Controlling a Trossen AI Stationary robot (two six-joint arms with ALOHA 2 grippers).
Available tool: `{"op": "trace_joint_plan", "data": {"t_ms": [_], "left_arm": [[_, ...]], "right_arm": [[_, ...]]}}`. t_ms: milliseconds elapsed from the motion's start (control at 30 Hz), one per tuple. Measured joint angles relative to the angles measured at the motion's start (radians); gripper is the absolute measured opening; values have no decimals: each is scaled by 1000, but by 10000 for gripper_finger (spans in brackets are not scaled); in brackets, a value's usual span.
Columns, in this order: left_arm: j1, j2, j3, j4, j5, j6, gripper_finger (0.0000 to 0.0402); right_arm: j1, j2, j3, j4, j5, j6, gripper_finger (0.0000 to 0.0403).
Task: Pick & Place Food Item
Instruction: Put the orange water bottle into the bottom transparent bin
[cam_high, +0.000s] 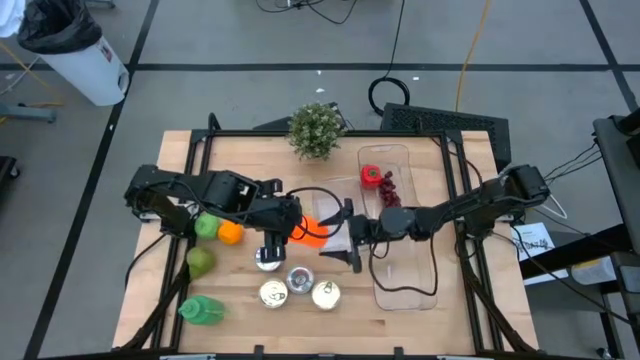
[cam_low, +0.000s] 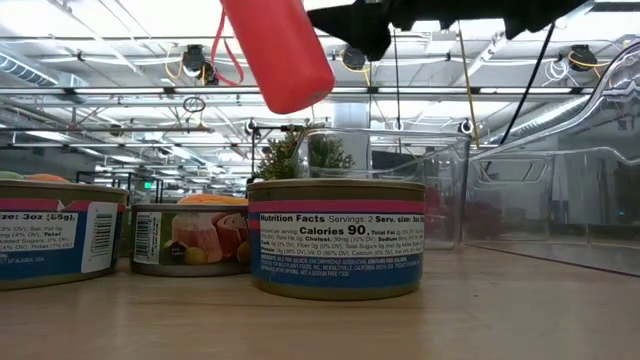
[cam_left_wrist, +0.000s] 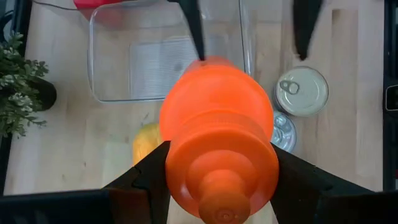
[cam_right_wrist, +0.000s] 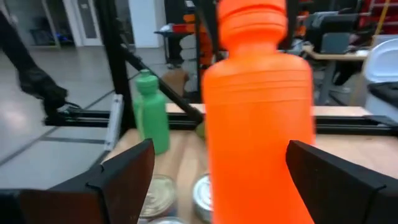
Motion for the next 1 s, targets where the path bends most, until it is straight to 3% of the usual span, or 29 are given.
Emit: {"op": "trace_joint_plan", "data": {"t_ms": [333,600,767,1000], "left_arm": [[-8,0,0,64,0,64,208],[10,0,0,135,17,105,205],[11,1,0,159,18,104,212],[8,2,0,234,75,93,216]], "right_arm": [[-51,19,1,14,-2,-6,348],[-35,64,123,-121,-24,-43,336],[-32,100,149,-118,-23,-45,300],[-29,86,148,-117,-28,-29,204]]}}
